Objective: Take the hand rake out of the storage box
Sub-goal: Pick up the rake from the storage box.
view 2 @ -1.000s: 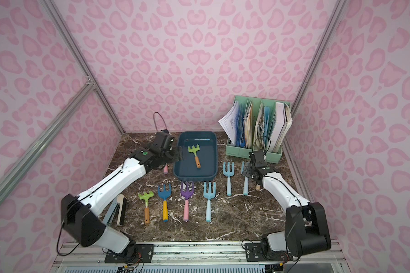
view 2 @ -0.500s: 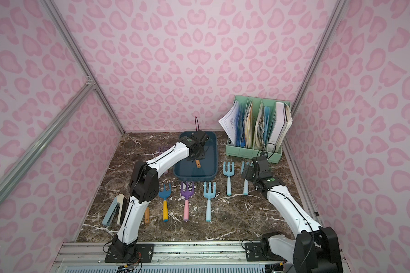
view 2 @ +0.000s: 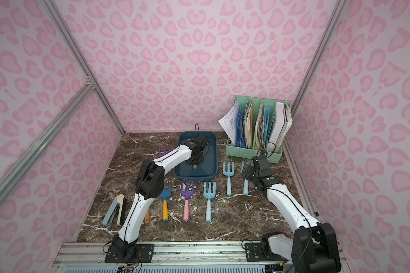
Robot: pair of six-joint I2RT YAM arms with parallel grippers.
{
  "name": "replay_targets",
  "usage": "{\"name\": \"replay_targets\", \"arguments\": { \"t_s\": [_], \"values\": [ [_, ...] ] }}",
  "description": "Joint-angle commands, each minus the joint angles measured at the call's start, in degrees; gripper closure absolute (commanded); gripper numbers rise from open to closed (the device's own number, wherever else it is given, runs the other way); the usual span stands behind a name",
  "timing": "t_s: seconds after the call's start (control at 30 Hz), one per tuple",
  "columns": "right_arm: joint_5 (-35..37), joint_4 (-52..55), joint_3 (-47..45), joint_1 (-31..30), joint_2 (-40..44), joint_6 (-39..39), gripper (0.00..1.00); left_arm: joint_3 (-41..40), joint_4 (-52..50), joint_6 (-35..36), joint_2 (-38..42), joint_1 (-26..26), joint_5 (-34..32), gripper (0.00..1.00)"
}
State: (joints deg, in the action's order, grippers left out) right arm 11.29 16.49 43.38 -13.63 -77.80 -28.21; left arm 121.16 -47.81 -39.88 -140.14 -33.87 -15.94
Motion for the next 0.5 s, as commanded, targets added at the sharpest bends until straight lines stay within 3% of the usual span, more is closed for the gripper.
{"name": "replay_targets", "arguments": {
  "t_s": [0.0, 0.13, 0.27, 0.37, 0.47],
  "values": [
    [0.1, -1.7, 0.2, 0.0, -0.1, 0.1, 0.02, -0.3, -0.6, 2.2, 1.1, 0.1, 0.5, 0.88],
    [0.8, -1.7, 0.1, 0.0, 0.0, 0.0, 0.02, -1.4, -3.1, 5.9, 7.2, 0.2, -2.2, 0.93],
    [0.5, -2.5, -0.4, 0.0, 0.5, -0.2, 0.02, -7.6, -5.0, 9.3, 19.5, 0.8, -8.7, 0.95],
    [-0.1, -2.8, -0.7, 0.0, 0.9, -0.3, 0.02, -18.6, -3.6, 9.5, 31.4, 3.9, -13.0, 0.95],
    [-0.6, -3.3, -1.1, 0.0, 1.5, -0.3, 0.02, -34.3, 4.3, 10.6, 43.3, 10.7, -11.9, 0.90]
  ]
}}
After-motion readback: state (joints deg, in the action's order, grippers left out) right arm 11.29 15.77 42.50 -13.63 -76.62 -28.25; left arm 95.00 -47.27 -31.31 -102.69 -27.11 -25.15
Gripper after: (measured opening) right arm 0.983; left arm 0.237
